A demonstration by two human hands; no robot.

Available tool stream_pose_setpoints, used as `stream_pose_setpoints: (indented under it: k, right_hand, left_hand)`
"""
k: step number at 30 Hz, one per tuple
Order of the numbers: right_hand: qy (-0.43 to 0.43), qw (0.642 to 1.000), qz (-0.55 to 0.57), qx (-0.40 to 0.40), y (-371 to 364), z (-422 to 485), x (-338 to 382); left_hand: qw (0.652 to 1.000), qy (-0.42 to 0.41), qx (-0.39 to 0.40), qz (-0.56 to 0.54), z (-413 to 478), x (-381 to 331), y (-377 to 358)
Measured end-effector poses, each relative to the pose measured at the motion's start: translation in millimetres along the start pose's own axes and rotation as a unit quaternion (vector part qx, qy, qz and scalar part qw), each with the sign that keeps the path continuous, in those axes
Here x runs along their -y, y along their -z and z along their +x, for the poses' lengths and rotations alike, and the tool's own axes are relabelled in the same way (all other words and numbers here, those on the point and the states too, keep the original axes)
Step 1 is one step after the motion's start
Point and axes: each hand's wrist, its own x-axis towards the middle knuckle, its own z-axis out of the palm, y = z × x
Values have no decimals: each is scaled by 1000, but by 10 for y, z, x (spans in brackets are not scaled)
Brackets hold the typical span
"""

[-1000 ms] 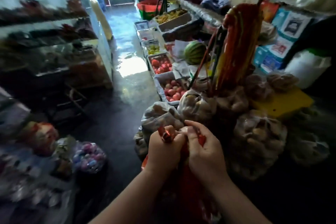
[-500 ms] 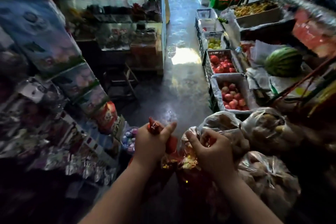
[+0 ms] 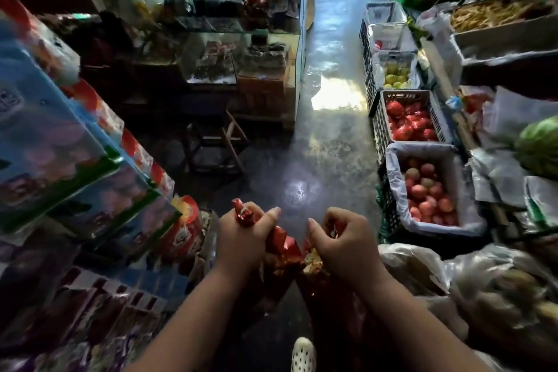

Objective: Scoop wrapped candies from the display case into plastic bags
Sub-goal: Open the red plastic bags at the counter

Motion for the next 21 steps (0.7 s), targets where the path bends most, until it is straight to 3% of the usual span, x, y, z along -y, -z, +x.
stream_pose_setpoints:
  k: [7,21]
  right_hand:
    - [10,1000,16,-13,-38,1239,4]
    - [8,997,11,-72,-159,3435,-94]
  left_hand:
    - [997,-28,-72,-20,1238,-303,-87]
    - [995,-18,-19,-94,3464,-678,-826]
